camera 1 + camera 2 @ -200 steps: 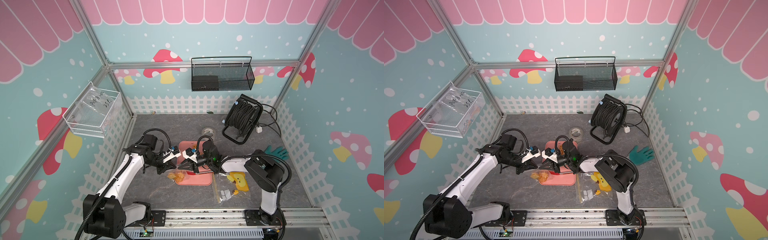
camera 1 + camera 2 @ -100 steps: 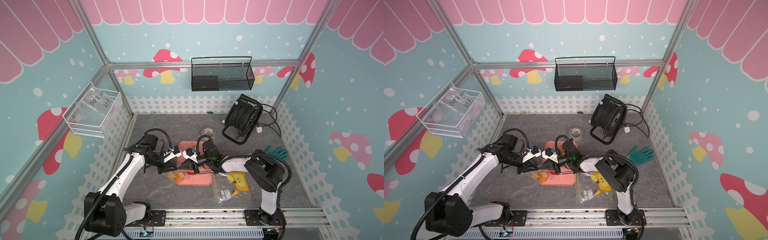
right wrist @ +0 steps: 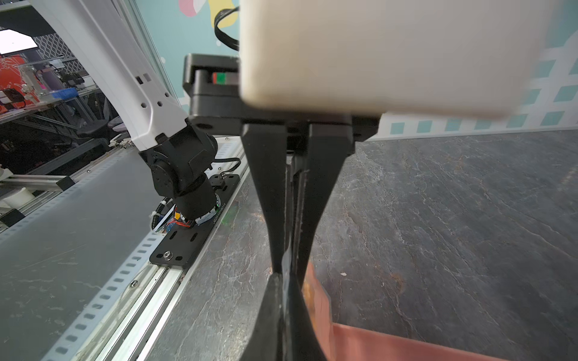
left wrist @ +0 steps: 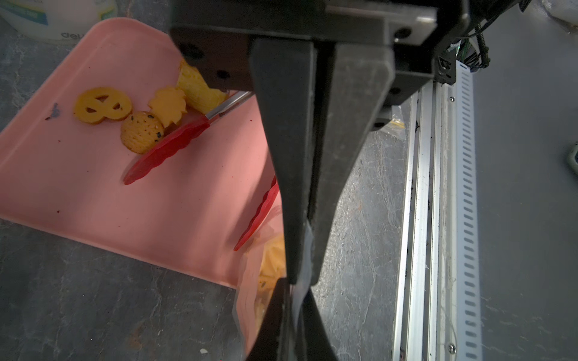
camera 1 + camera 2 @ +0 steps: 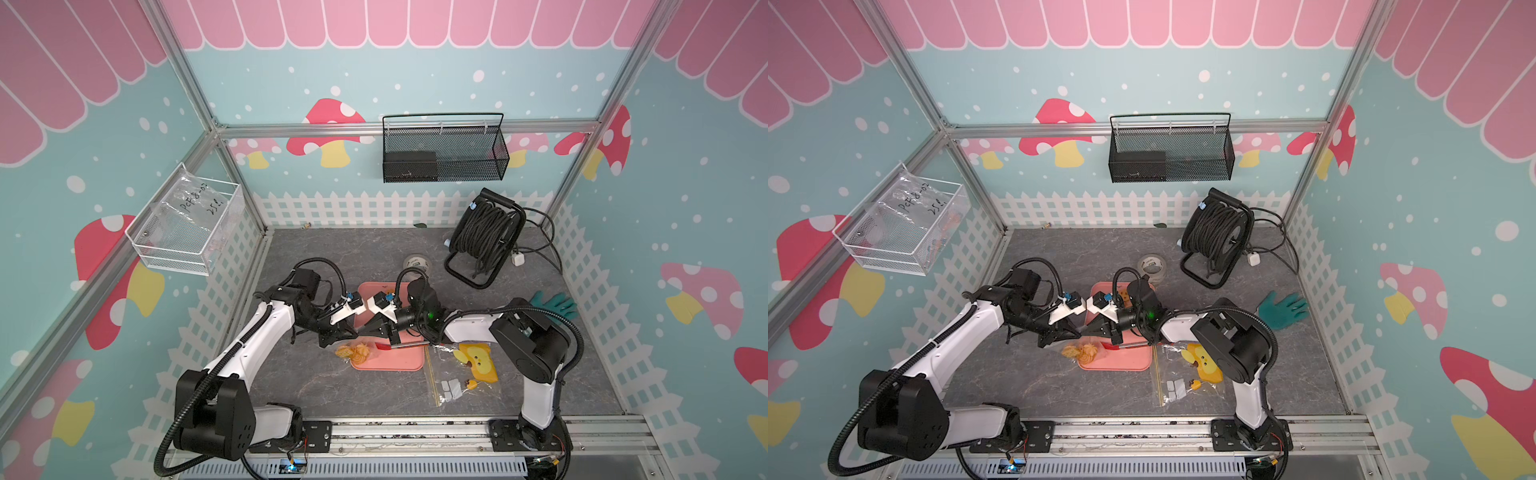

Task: Put the cookies into a resealable bag to prevent moisture
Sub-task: Close the ziploc bag at the center of the board.

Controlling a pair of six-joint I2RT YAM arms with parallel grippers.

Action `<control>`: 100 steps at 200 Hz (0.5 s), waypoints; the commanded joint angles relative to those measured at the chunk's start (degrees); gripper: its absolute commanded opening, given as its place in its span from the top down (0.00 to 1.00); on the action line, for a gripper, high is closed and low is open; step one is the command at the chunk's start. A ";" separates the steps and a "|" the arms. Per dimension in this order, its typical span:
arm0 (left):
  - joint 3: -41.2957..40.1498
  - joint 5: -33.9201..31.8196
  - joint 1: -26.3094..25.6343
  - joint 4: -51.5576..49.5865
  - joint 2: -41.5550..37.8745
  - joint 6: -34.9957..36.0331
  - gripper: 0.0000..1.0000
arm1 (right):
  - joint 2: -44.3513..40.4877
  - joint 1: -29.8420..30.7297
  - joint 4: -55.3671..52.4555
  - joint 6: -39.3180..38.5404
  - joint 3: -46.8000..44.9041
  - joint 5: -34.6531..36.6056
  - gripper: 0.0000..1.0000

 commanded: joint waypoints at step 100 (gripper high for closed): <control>-0.76 -4.75 2.06 -1.04 -1.35 -0.07 0.87 | -0.43 -2.30 3.41 1.68 -2.46 -2.96 1.00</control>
